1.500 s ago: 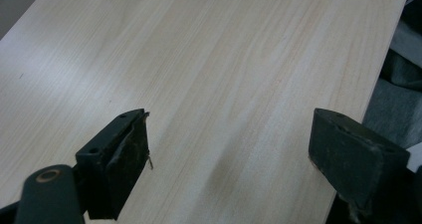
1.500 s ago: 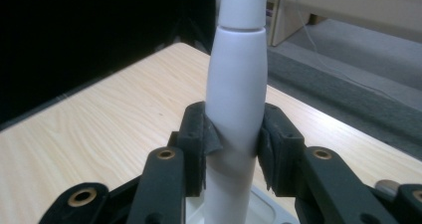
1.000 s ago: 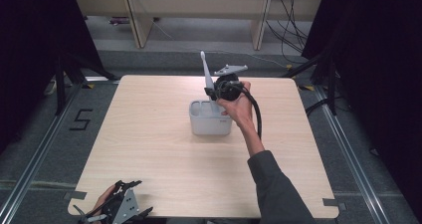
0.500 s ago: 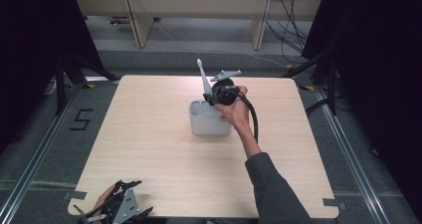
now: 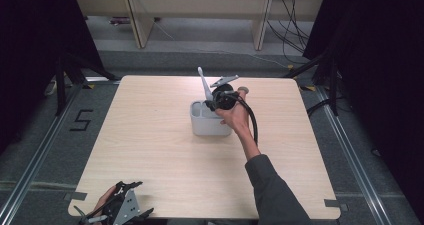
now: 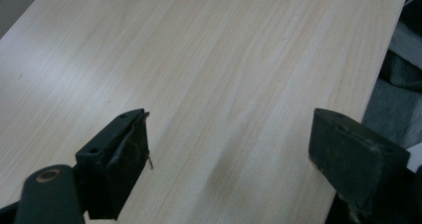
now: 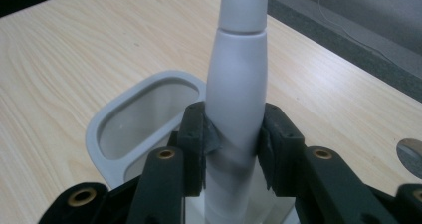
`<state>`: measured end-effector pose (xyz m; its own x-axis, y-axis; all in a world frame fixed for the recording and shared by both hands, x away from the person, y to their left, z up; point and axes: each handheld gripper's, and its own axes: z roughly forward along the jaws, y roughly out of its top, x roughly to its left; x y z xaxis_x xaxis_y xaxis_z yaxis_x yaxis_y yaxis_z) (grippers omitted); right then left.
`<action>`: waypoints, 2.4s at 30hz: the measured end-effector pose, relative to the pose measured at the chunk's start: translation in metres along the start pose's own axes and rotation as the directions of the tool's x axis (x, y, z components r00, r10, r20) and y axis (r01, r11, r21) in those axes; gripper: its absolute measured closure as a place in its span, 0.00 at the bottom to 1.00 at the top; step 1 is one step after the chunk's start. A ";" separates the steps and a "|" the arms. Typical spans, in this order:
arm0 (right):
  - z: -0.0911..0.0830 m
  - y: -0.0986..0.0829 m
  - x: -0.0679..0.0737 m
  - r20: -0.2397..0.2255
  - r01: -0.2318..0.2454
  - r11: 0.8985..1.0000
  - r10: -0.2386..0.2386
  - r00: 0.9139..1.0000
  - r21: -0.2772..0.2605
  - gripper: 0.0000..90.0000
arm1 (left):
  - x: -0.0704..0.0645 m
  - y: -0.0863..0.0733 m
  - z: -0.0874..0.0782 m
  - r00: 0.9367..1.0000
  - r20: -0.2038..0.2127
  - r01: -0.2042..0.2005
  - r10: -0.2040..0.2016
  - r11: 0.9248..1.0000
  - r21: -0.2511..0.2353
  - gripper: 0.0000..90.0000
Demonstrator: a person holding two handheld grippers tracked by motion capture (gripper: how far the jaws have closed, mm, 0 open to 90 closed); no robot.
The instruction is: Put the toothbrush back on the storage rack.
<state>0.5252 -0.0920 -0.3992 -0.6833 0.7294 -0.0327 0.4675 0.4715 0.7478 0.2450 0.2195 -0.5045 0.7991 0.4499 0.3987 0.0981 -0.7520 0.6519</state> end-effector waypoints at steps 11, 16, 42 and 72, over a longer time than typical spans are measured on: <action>0.002 -0.005 0.001 0.010 -0.005 0.999 0.004 1.000 0.037 0.74 | 0.000 0.000 0.000 1.000 -0.001 -0.001 0.001 1.000 0.000 0.17; 0.004 -0.008 0.000 0.004 0.003 0.999 -0.003 1.000 0.053 0.74 | 0.000 0.000 0.000 1.000 -0.001 -0.002 0.002 1.000 0.000 0.17; 0.014 -0.014 -0.001 0.018 -0.006 0.996 0.004 1.000 0.086 0.73 | 0.000 0.000 0.001 1.000 -0.012 -0.007 0.007 1.000 0.006 0.17; 0.015 -0.015 0.004 0.011 0.004 0.995 -0.005 1.000 0.103 0.74 | 0.000 0.000 0.000 1.000 0.004 -0.013 0.013 1.000 0.012 0.17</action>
<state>0.5238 -0.0890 -0.4204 -0.6797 0.7322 -0.0438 0.5199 0.5231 0.6753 0.2450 0.2194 -0.5044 0.8026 0.4380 0.4048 0.0943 -0.7634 0.6390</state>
